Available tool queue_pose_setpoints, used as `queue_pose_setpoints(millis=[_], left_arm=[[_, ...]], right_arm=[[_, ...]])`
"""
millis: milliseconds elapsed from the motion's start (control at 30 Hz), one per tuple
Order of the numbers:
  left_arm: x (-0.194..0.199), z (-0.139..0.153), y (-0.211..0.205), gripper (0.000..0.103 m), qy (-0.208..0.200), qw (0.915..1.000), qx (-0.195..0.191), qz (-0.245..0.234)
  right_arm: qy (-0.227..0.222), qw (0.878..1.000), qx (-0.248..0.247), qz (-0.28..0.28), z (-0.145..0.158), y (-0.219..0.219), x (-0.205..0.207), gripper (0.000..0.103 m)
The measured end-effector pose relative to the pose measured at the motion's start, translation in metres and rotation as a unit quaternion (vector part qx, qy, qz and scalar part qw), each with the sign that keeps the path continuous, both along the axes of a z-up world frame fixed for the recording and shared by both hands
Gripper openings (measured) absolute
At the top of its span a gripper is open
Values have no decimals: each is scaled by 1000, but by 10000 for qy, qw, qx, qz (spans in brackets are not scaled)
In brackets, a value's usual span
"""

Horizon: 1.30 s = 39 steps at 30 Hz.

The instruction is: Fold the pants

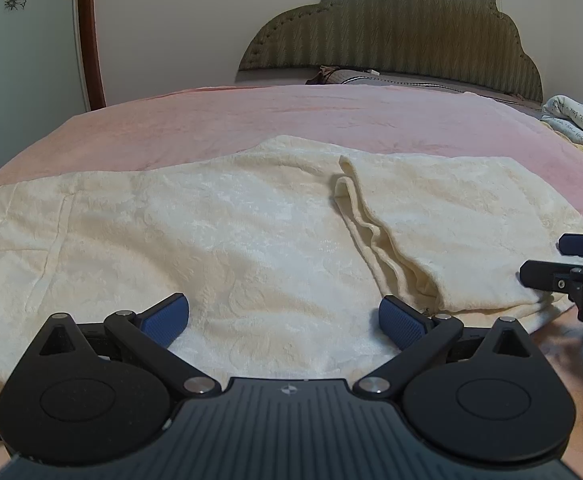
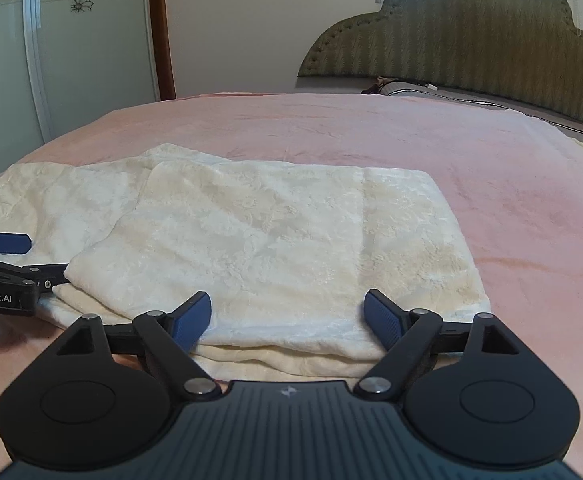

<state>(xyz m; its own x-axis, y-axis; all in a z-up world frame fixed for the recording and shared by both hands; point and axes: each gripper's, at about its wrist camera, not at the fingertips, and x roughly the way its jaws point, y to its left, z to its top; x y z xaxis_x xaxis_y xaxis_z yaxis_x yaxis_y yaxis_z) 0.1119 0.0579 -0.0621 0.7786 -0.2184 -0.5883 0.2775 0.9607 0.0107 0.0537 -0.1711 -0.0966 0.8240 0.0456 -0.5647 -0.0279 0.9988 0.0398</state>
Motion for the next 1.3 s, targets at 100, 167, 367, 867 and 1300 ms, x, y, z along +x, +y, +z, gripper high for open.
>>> queue_pose_setpoints(millis=[100,167,367,867,1300], left_arm=[[0,0,2,103,-4,10000,-65,2],[-2,2,5,102,-49,9999,-136,81],[-14,18,39,103,-216,9967,-511,594],[-32,56,139,102,-653,9754,-168,2098],[-44,65,226,103,96,9518,-874,2939]], right_arm=[[-122,9999,1,10,7,4,0,84],[-177,9994,19,313,14,12,7,84],[-42,9921,-557,1124,16,62,34,84],[-968,9710,-708,2068,52,143,11,85],[-1250,8861,-2684,3565,7,276,-11,85]])
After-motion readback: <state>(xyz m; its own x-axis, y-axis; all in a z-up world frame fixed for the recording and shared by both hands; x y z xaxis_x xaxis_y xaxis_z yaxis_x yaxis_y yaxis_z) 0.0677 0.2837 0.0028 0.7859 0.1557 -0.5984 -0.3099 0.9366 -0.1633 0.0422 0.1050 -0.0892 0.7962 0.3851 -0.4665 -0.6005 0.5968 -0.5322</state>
